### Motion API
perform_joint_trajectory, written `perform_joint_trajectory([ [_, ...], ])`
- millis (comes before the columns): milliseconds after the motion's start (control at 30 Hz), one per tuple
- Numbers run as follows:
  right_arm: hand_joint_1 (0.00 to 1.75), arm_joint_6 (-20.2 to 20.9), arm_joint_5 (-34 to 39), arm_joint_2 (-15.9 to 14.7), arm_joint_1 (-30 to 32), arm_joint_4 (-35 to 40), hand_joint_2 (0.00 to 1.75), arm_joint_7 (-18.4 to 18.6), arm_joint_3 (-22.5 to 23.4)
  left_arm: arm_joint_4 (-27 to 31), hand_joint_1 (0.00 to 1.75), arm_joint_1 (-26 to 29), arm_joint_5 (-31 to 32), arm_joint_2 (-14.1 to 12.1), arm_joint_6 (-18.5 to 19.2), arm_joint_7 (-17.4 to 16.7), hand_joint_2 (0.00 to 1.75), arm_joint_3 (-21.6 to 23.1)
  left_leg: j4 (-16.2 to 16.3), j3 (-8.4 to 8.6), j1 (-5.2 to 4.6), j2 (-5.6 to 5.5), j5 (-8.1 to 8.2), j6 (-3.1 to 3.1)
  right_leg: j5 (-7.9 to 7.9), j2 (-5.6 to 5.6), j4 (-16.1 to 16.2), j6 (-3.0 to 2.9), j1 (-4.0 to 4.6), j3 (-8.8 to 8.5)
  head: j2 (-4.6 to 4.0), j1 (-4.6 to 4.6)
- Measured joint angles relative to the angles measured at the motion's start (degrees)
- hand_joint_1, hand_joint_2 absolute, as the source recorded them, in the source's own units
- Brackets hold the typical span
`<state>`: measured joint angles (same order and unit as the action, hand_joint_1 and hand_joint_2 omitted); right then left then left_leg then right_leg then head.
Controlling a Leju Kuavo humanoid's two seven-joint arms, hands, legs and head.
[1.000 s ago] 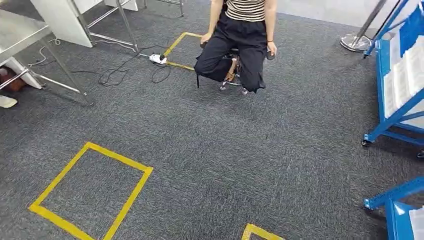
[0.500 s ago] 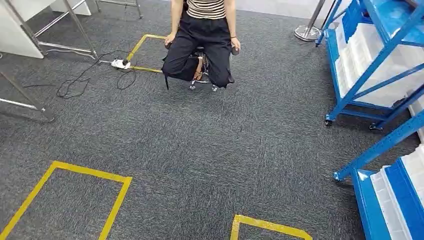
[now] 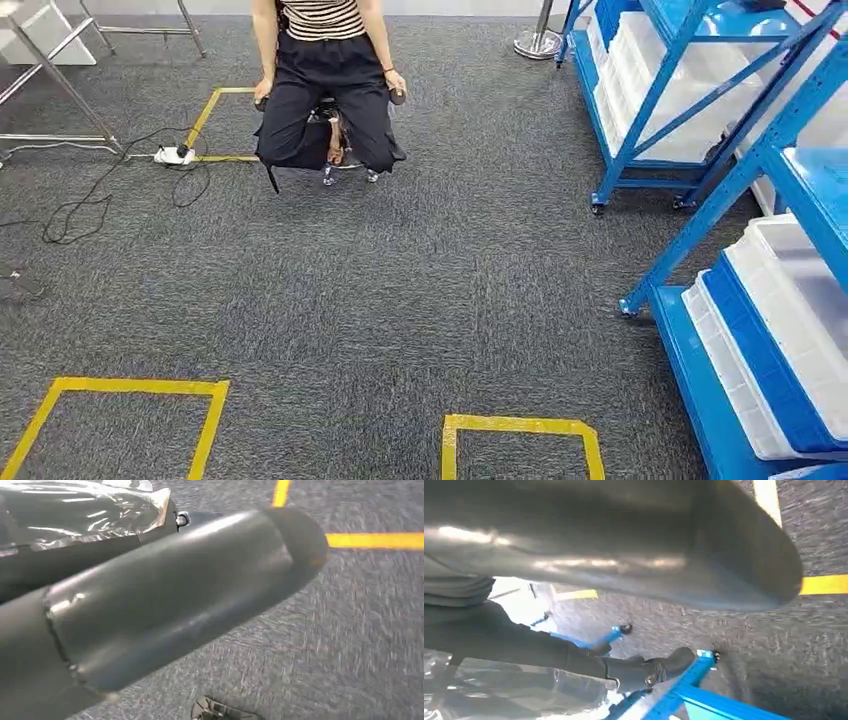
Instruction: Take the parts from the cabinet and place them on the table.
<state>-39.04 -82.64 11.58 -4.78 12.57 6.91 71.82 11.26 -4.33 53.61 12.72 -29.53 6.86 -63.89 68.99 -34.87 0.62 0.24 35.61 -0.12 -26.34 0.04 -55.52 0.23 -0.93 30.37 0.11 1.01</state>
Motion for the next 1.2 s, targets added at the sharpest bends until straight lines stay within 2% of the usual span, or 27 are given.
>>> perform_joint_trajectory([
  [33,0.0,0.02,0.02,0.0,-0.01,-0.02,0.0,0.0,0.0,0.0,0.0,0.07,-0.07,0.02,0.04,0.0,0.0,-0.09,4.49,-2.17,0.0,-0.16,1.43,-0.03,0.02,0.8,-0.1,-0.01,0.11,0.09,0.0,0.02],
  [67,0.0,0.02,0.09,-0.02,0.06,-0.02,0.0,0.0,0.0,0.0,0.0,0.13,-0.04,0.0,0.07,0.0,0.0,-0.11,6.01,-3.04,0.0,-0.17,1.26,0.06,0.01,1.48,-0.2,-0.01,0.19,0.1,0.0,-0.02],
  [100,0.0,0.02,0.28,-0.04,0.14,-0.02,0.0,0.0,0.0,0.0,0.0,0.18,-0.04,0.0,0.11,0.11,0.0,-0.13,4.57,-2.59,0.01,-0.17,-0.36,0.18,0.0,2.3,-0.32,0.0,0.19,0.09,0.0,0.0],
  [167,0.0,0.02,0.44,-0.02,0.11,-0.02,0.0,0.02,0.0,0.0,0.0,0.17,0.02,-0.02,0.13,0.2,0.0,-0.13,-4.37,1.41,0.18,-0.94,-5.9,0.35,-0.02,3.95,-0.64,0.04,0.16,0.02,0.0,0.02],
  [200,0.0,0.02,0.48,0.0,0.06,-0.02,0.0,0.02,0.0,0.0,0.0,0.17,0.04,-0.09,0.17,0.24,0.0,-0.13,-9.33,3.67,0.48,-2.92,-8.27,0.43,-0.03,4.68,-0.75,0.06,0.15,0.04,0.0,0.0],
  [233,0.0,0.02,0.5,0.02,0.01,-0.04,0.0,0.02,0.0,0.0,0.0,0.17,0.04,-0.2,0.28,0.26,0.0,-0.15,-11.19,4.54,0.71,-6.34,-7.51,0.51,0.01,5.2,-0.85,0.17,0.35,0.39,0.0,-0.02],
  [267,0.0,0.0,0.52,0.0,-0.2,-0.04,0.0,0.04,0.0,0.0,0.0,0.21,0.07,-0.18,0.33,0.33,0.0,-0.13,-11.9,4.44,0.7,-6.18,-7.61,0.59,0.09,5.85,-1.18,0.31,0.58,0.93,0.0,-0.15],
  [300,0.0,0.0,0.57,0.0,-0.12,-0.04,0.0,0.04,0.0,0.0,0.0,0.16,0.13,-0.2,0.33,0.33,0.0,-0.13,-11.78,4.26,0.36,-5.5,-7.65,0.74,0.39,6.49,-1.02,0.81,0.16,1.38,0.0,-0.11],
  [367,0.0,-0.02,0.59,0.02,0.24,-0.09,0.0,0.09,0.0,0.0,0.0,0.16,0.18,-0.15,0.33,0.33,0.0,-0.17,-12.04,4.28,0.1,-4.09,-8.09,1.68,0.94,7.98,-0.54,1.72,-0.13,2.38,0.0,-0.07],
  [400,0.0,-0.04,0.61,0.0,0.23,-0.11,0.0,0.11,0.0,0.0,0.0,0.09,0.2,-0.15,0.33,0.33,0.0,-0.22,-12.76,4.34,0.56,-3.08,-8.58,2.34,0.57,7.31,-1.29,1.84,-0.11,2.42,0.0,-0.2],
  [433,0.0,-0.04,0.61,-0.02,0.21,-0.11,0.0,0.11,0.0,0.0,0.0,0.05,0.22,-0.17,0.33,0.35,0.0,-0.24,-12.99,4.39,0.35,-2.43,-8.65,2.62,-0.69,4.21,-3.16,1.6,0.22,3.47,0.0,-0.3],
  [467,0.0,-0.04,0.63,0.0,0.01,-0.11,0.0,0.11,0.0,0.0,0.0,0.09,0.28,-0.17,0.37,0.39,0.0,-0.24,-12.98,4.31,0.22,-1.41,-8.72,2.85,-2.97,2.32,-7.44,1.2,0.23,5.68,0.0,-0.54],
  [533,0.0,-0.04,0.74,0.02,-0.09,-0.2,0.0,0.11,0.0,0.0,0.0,0.24,0.31,-0.2,0.57,0.42,0.0,-0.24,-12.96,4.05,-0.15,0.63,-8.7,2.97,-6.94,0.9,-17.27,0.92,0.16,10.24,0.0,-0.57],
  [567,0.0,-0.04,0.85,0.02,0.0,-0.2,0.0,0.11,0.0,0.0,0.0,0.24,0.33,-0.26,0.68,0.44,0.0,-0.26,-12.93,3.99,-0.24,1.52,-8.69,2.97,-7.49,0.67,-19.94,1.19,0.12,11.28,0.0,-0.57],
  [600,0.0,-0.07,0.92,0.02,0.09,-0.22,0.0,0.11,0.0,0.0,0.0,0.22,0.42,-0.28,0.79,0.5,0.0,-0.26,-12.93,3.98,-0.25,2.26,-8.69,2.96,-7.16,0.55,-19.51,1.57,0.05,10.81,0.0,-0.59],
  [667,0.0,-0.11,1.05,-0.09,0.31,-0.22,0.0,0.2,0.02,0.0,0.0,0.15,0.46,-0.26,1.03,0.59,0.0,-0.26,-12.92,4.08,-0.24,3.59,-8.66,2.91,-4.16,-0.16,-11.01,2.57,-0.02,5.81,0.0,-0.61],
  [700,0.0,-0.13,1.16,-0.18,0.27,-0.22,0.0,0.2,0.02,0.0,0.0,0.14,0.46,-0.22,1.16,0.66,0.0,-0.26,-12.9,4.22,-0.24,4.13,-8.61,2.79,-2.35,-1.7,-4.73,2.8,0.02,2.17,0.0,-0.63],
  [733,0.0,-0.13,1.2,-0.2,0.09,-0.22,0.0,0.2,0.02,0.0,0.0,0.15,0.48,-0.17,1.16,0.7,0.0,-0.26,-12.89,4.29,-0.47,4.71,-8.52,2.58,-1.64,-4.25,-0.32,2.39,0.31,-0.28,0.0,-0.65],
  [867,0.0,-0.22,1.42,-0.28,0.29,-0.22,0.0,0.24,0.02,0.0,0.0,-0.13,0.52,0.02,1.16,0.92,0.0,-0.26,-13.02,4.72,-0.47,6.5,-8.53,1.33,-0.86,-2.3,-0.31,1.08,0.78,0.48,0.0,-0.52],
  [900,0.0,-0.24,1.51,-0.33,0.23,-0.22,0.0,0.28,0.02,0.0,0.0,-0.2,0.55,0.02,1.16,0.98,0.0,-0.26,-12.8,4.66,-0.36,6.16,-8.06,0.79,-0.41,-1.63,0.35,0.47,0.15,-0.56,0.0,-0.66],
  [933,0.0,-0.24,1.55,-0.26,0.21,-0.22,0.0,0.28,0.02,0.0,0.0,-0.26,0.63,-0.02,1.18,1.03,0.0,-0.26,-11.45,4.38,-0.09,3.21,-6.86,0.49,-0.35,-1.09,0.45,0.29,0.05,-0.52,0.0,-0.22],
  [967,0.0,-0.26,1.62,-0.37,0.2,-0.22,0.0,0.31,0.02,0.0,0.0,-0.24,0.63,0.0,1.22,1.09,0.0,-0.26,-7.75,2.88,0.02,1.11,-4.28,0.45,-0.1,-0.74,0.41,-0.12,0.02,-0.54,0.0,-0.02],
  [1033,0.0,-0.28,1.7,-0.33,0.15,-0.24,0.0,0.31,0.02,-0.02,0.0,-0.09,0.63,0.0,1.33,1.09,0.0,-0.26,1.58,-1.34,0.07,-0.11,0.12,0.17,-0.09,0.49,0.35,-0.15,0.15,-0.47,0.0,-0.02],
  [1067,0.0,-0.28,1.73,-0.33,0.2,-0.24,0.0,0.28,0.02,-0.02,0.0,-0.03,0.63,0.0,1.33,1.07,0.0,-0.26,5.11,-3.08,0.08,-0.22,1.03,0.08,-0.09,1.16,0.27,-0.15,0.21,-0.45,0.0,0.0],
  [1100,0.0,-0.28,1.77,-0.35,0.26,-0.24,0.0,0.29,0.02,-0.02,0.0,0.01,0.63,-0.02,1.33,1.07,0.0,-0.26,5.75,-3.52,0.12,-0.23,0.49,0.06,-0.1,1.82,0.19,-0.14,0.21,-0.49,0.0,-0.07],
  [1133,0.0,-0.28,1.86,-0.35,0.28,-0.24,0.0,0.28,0.02,-0.02,0.0,0.01,0.63,-0.02,1.33,1.09,0.0,-0.26,3.46,-2.69,0.18,-0.25,-1.56,0.1,-0.11,2.64,0.15,-0.13,0.19,-0.55,0.0,0.0],
  [1200,0.0,-0.28,1.88,-0.33,0.18,-0.24,0.0,0.24,0.02,0.0,0.0,-0.01,0.66,-0.07,1.33,1.09,0.0,-0.26,-6.71,2.08,0.63,-1.26,-7.31,0.12,-0.14,4.36,-0.14,-0.08,0.04,-0.69,0.0,0.0],
])
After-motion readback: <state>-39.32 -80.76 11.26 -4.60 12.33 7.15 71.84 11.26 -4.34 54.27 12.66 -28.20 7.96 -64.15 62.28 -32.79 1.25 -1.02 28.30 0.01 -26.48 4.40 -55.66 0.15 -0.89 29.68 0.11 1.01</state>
